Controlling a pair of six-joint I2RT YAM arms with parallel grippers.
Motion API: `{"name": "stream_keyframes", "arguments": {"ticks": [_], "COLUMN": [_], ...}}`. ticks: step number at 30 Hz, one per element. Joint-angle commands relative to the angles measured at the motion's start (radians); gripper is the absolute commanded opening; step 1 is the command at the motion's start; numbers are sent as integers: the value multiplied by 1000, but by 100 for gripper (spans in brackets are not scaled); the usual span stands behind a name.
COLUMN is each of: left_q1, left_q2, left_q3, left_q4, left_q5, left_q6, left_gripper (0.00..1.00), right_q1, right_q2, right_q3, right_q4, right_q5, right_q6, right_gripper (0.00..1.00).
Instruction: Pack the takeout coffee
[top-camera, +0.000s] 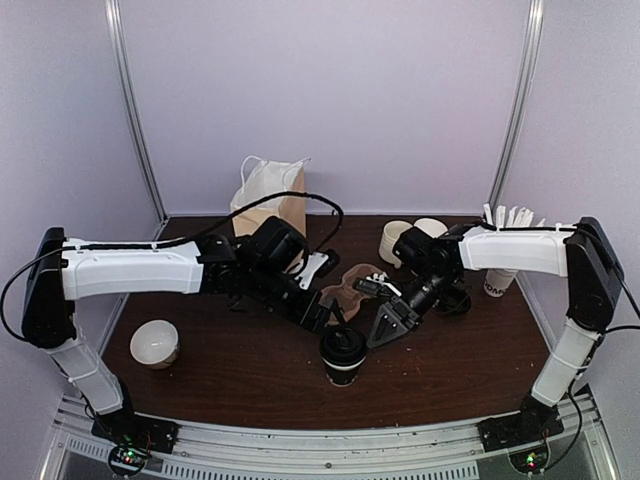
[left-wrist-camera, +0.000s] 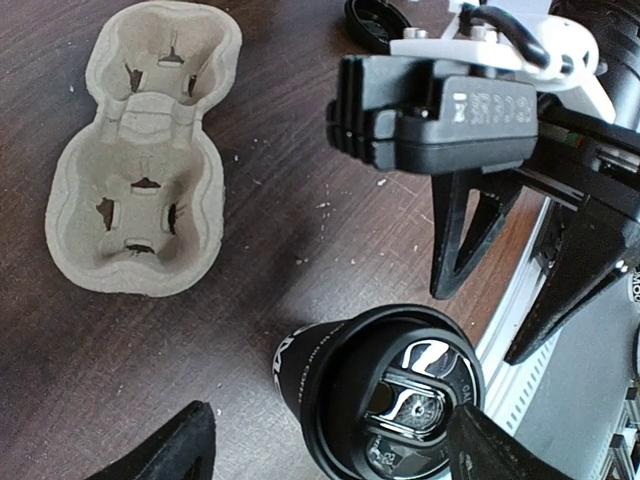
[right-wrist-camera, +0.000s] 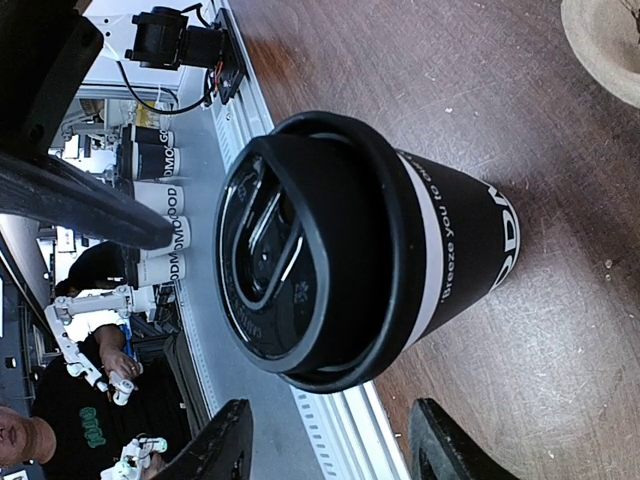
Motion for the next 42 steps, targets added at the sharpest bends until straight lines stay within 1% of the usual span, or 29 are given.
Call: {"name": "stream_keyframes", "arguments": {"ticks": [1, 5, 17, 25, 27, 31, 37, 39, 42], "left_q1": [-4, -11, -20, -20, -19, -26, -32, -32, -34], "left_q2": [17, 23, 47, 62, 68, 59, 63, 67, 78], "left_q3": [-20, -30, -46, -67, -67, -68, -57, -61, -67], "left_q4": [30, 32, 5, -1, 8, 56, 77, 75, 71], "left_q5": [-2, -1, 14, 35, 49, 76, 106, 104, 93], "left_q6": [11, 12, 30, 32, 38, 45, 54, 53, 49], "left_gripper": [82, 80, 69, 61, 61, 67, 69, 69, 68], "right_q1": [14, 22, 39, 38, 37, 36, 36, 34, 30], "right_q2": [18, 29, 98, 139, 143, 124, 115, 120, 132], "right_q3": [26, 32, 58, 68, 84, 102, 92, 92, 99], "right_q4": [-37, -32, -32, -35, -68, -96, -78, -64, -57], "right_q5": [-6, -1, 7, -2, -17, -73, -146, -151, -144], "right_q6": [-23, -17, -11, -1, -22, -40, -28, -17, -13], "right_gripper": [57, 57, 51, 50, 52, 54, 46, 44, 38]}}
